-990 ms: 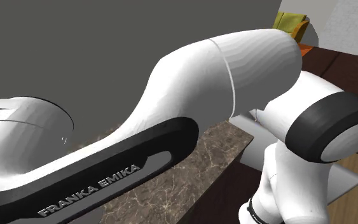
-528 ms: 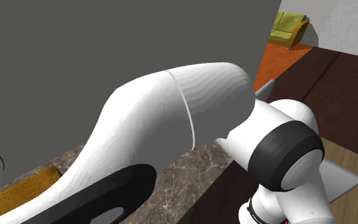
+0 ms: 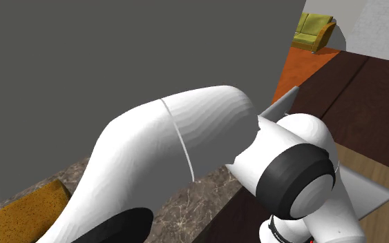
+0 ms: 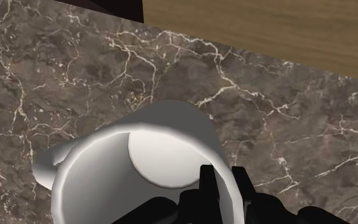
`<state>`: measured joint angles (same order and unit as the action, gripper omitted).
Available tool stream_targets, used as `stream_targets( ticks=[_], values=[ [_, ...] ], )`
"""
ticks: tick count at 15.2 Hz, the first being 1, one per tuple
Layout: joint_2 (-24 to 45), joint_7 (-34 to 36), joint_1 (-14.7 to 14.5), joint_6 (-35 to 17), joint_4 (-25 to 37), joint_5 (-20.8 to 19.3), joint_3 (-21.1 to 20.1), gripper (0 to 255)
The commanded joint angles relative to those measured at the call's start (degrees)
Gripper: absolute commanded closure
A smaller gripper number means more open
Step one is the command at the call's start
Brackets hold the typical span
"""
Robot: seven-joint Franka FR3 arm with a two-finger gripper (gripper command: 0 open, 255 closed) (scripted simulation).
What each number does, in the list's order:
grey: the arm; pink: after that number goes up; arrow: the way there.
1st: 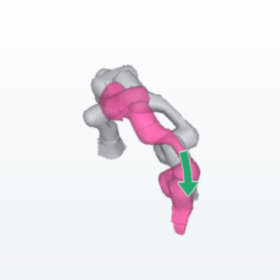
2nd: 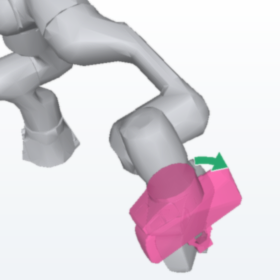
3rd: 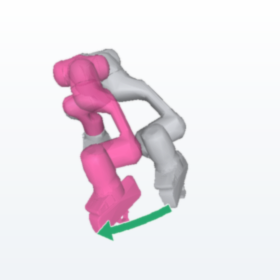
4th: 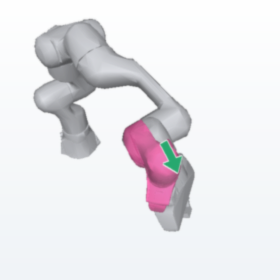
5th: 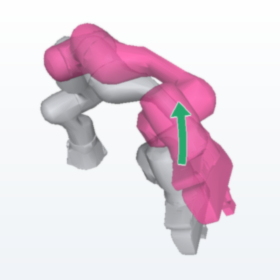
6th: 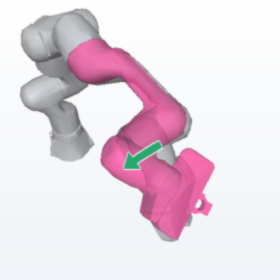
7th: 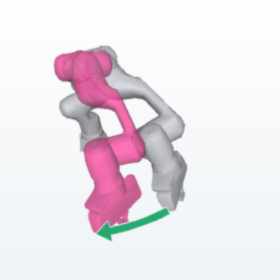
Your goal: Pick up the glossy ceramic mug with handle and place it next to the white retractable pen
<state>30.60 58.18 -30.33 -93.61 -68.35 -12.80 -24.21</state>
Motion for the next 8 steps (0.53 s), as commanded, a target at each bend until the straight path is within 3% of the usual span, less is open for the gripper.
stream_targets(
  ticks=[1,8],
  values=[
    [-0.29,0.24,0.24,-1.77,-2.04,0.05,-0.02,255],
    [-0.29,0.65,0.92,-7.14,-7.51,-0.10,0.12,255]
  ],
)
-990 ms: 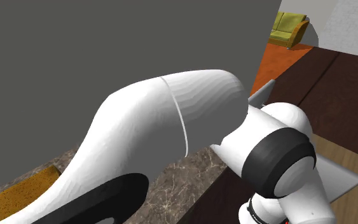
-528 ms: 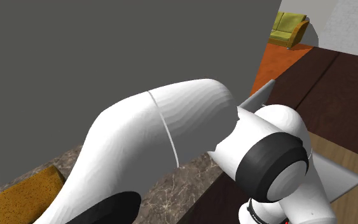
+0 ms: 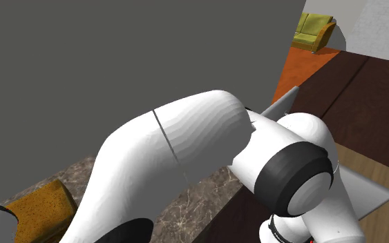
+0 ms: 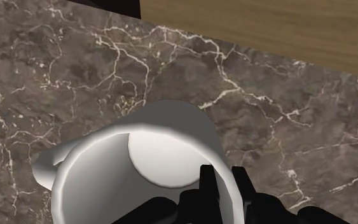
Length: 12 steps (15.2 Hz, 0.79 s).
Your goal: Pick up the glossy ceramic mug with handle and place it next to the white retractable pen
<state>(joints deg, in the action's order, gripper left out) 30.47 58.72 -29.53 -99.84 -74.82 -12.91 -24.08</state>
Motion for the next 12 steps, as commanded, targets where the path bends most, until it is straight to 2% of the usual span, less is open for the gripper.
stream_targets(
  ticks=[1,12],
  values=[
    [-0.08,0.18,0.19,-1.65,-1.72,-0.04,0.02,255],
    [1.55,0.98,0.57,-9.15,-7.79,-0.93,0.54,255]
  ],
)
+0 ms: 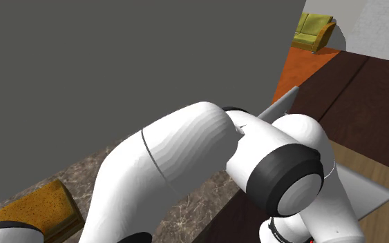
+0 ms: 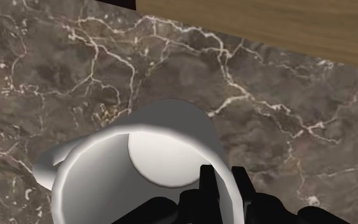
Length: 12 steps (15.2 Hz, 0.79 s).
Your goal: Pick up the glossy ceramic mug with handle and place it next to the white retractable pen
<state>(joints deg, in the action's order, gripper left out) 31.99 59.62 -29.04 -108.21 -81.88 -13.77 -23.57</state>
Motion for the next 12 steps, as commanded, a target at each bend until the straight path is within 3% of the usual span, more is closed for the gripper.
stream_targets(
  ticks=[1,12],
  values=[
    [0.25,0.16,0.08,-1.43,-1.17,-0.17,0.10,255],
    [0.95,0.41,0.07,-3.25,-2.34,-0.51,0.29,255]
  ],
)
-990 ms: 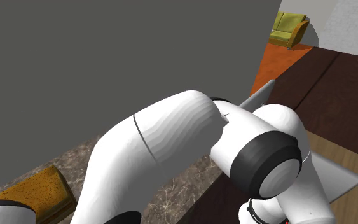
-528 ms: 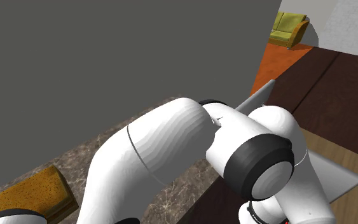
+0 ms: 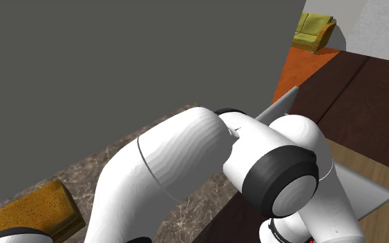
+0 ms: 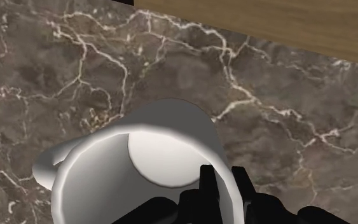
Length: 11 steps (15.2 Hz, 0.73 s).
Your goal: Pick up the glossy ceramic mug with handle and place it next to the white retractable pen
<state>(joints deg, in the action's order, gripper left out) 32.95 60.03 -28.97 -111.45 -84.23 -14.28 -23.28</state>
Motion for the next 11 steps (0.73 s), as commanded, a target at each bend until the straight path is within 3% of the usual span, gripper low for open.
stream_targets(
  ticks=[1,6,11],
  values=[
    [-0.01,0.00,0.00,-0.01,0.00,0.00,0.00,0],
    [-0.01,0.00,0.00,-0.01,0.00,0.00,0.00,0],
    [-1.42,-0.68,-0.38,6.47,5.24,0.83,-0.50,0]
  ],
)
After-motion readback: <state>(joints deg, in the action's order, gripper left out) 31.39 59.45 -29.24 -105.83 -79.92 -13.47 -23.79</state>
